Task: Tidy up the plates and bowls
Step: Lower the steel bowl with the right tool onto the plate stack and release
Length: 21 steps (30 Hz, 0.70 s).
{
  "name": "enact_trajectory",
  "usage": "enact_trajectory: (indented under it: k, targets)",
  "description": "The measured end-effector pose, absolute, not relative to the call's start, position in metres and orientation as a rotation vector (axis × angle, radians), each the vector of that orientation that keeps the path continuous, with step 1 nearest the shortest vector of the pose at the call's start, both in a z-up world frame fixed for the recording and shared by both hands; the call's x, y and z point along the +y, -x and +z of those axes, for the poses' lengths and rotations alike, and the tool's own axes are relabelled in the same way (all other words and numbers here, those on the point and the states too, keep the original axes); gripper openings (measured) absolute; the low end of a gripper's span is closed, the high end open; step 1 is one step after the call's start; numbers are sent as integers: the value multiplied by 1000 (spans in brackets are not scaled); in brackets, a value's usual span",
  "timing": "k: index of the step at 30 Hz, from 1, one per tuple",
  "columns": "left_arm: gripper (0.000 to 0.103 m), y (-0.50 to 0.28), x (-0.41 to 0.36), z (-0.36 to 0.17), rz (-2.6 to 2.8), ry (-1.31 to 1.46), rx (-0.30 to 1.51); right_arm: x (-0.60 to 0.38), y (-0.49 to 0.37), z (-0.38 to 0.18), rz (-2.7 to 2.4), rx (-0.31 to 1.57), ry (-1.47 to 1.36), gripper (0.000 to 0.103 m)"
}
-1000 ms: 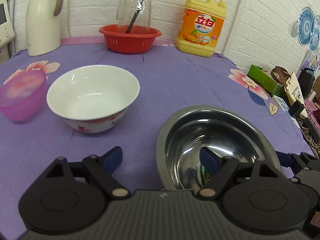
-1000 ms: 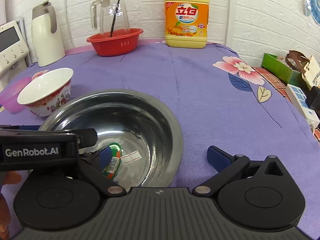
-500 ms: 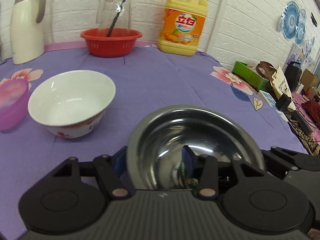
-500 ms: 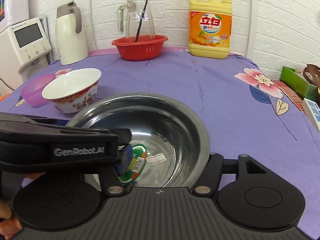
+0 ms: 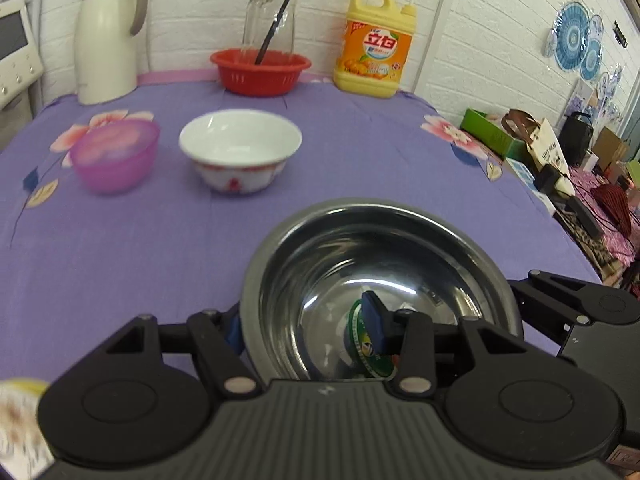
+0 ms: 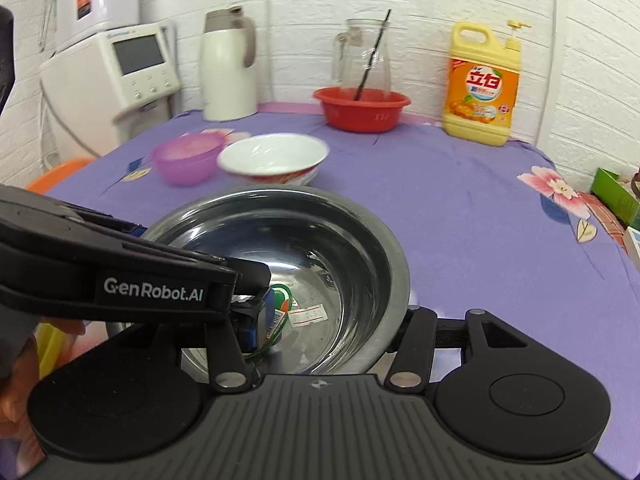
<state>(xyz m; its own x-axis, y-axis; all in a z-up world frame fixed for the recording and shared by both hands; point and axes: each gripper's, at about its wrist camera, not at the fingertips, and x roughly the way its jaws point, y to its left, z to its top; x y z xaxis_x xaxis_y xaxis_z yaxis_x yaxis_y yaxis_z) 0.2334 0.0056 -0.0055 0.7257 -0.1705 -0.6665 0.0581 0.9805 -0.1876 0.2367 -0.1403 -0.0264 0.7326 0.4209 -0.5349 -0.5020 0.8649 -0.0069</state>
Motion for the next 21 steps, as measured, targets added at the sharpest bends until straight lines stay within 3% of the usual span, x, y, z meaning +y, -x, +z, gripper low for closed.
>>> enact_trajectory:
  k: [16, 18, 20, 21]
  targets:
    - [43, -145, -9, -20, -197, 112, 734, -148, -143, -42, 464, 615, 123, 88]
    - [48, -142, -10, -24, -195, 98, 728, -149, -139, -47, 473, 633, 96, 88]
    - [61, -141, -11, -25, -202, 94, 723, -149, -135, -51, 490, 631, 85, 97]
    - [63, -142, -12, -26, -202, 87, 717, -148, -134, -51, 494, 630, 91, 103]
